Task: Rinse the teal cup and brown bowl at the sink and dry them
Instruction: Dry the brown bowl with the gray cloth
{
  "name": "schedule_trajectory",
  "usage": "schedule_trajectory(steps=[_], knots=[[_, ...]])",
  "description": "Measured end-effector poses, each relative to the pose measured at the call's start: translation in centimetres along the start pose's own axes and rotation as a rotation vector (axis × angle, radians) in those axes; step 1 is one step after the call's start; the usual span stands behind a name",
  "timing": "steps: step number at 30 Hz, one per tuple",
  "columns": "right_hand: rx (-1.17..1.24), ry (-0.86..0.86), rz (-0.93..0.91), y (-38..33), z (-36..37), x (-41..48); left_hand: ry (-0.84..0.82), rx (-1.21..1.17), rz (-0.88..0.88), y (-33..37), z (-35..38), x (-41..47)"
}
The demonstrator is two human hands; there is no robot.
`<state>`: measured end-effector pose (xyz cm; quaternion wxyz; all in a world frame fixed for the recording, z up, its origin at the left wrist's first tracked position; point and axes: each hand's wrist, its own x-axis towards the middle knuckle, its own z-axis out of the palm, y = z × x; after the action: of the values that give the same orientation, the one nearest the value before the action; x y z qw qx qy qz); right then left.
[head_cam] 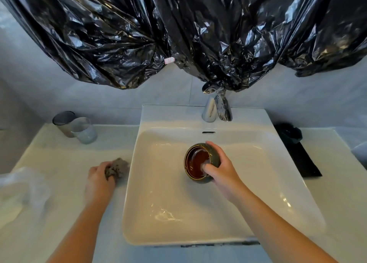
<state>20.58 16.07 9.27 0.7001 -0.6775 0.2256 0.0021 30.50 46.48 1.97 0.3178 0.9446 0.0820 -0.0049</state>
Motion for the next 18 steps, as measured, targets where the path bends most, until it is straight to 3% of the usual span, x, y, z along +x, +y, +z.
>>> schedule_trajectory(steps=[5, 8, 12, 18], knots=[[0.087, 0.017, 0.012, -0.4, -0.4, -0.2, 0.176, -0.264, 0.124, 4.7, -3.1, -1.7], [0.173, -0.012, 0.02, -0.8, -1.1, -0.1, 0.209, -0.313, 0.316, 9.0, -4.3, -4.1], [0.281, -0.02, 0.027, -1.2, -2.1, -0.2, 0.051, -0.331, 0.61, 15.1, -2.5, -8.1], [0.404, -0.024, 0.042, -0.8, -4.4, -0.2, -0.165, 0.006, 0.946, 19.4, 4.7, -11.3]])
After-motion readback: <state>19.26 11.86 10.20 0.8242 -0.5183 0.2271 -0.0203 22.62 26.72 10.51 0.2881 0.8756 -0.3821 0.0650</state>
